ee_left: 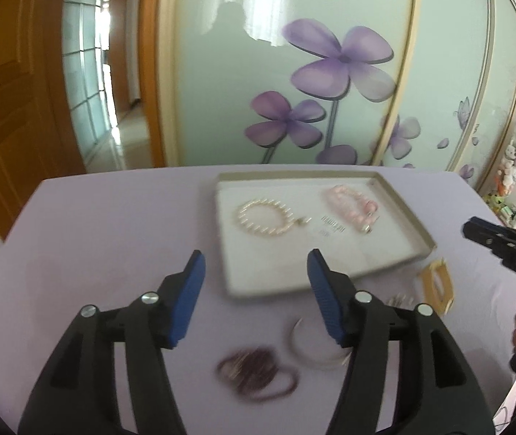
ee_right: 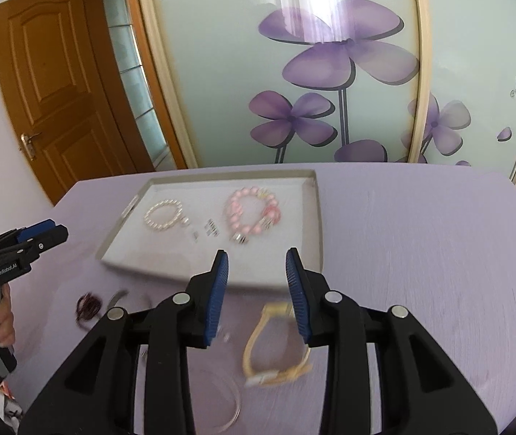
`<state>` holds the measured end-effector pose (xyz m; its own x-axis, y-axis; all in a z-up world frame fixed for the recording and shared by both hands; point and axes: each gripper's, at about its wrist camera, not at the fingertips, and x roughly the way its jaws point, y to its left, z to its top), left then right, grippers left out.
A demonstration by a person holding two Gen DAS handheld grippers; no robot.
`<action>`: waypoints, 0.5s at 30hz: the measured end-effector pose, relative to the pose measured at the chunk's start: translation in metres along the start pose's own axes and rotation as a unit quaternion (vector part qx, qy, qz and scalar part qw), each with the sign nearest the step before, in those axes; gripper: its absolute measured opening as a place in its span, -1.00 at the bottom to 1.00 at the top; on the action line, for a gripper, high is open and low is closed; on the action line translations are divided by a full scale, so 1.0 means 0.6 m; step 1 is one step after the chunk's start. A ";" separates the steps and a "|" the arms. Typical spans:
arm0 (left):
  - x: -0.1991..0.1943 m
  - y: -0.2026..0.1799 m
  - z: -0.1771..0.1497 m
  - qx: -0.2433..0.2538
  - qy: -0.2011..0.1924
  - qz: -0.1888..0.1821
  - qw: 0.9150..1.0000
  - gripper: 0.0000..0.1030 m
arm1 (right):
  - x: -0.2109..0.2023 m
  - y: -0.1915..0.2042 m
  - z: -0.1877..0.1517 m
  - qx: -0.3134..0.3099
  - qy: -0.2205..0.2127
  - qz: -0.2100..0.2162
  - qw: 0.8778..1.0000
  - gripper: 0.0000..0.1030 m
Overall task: Organize jewelry
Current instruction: 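Withdraw both grippers from the tray back over the table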
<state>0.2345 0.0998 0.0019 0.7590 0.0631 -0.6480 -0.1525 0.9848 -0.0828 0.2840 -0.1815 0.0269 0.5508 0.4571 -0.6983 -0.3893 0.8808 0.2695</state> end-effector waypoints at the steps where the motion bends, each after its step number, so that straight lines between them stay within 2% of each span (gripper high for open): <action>1: -0.012 0.009 -0.013 -0.001 -0.001 0.007 1.000 0.23 | -0.010 0.005 -0.010 -0.003 -0.002 0.000 1.000 -0.24; 11: -0.074 0.055 -0.104 -0.027 0.011 0.027 0.999 0.55 | -0.047 0.032 -0.102 0.002 0.025 -0.001 1.000 -0.20; 15: -0.088 0.065 -0.121 -0.033 0.008 0.036 0.999 0.64 | -0.050 0.037 -0.129 0.001 0.040 -0.006 0.999 0.00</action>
<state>0.1423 0.1232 -0.0221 0.7341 0.1299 -0.6665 -0.2485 0.9648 -0.0857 0.2018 -0.1855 0.0027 0.4947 0.4355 -0.7521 -0.3820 0.8863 0.2619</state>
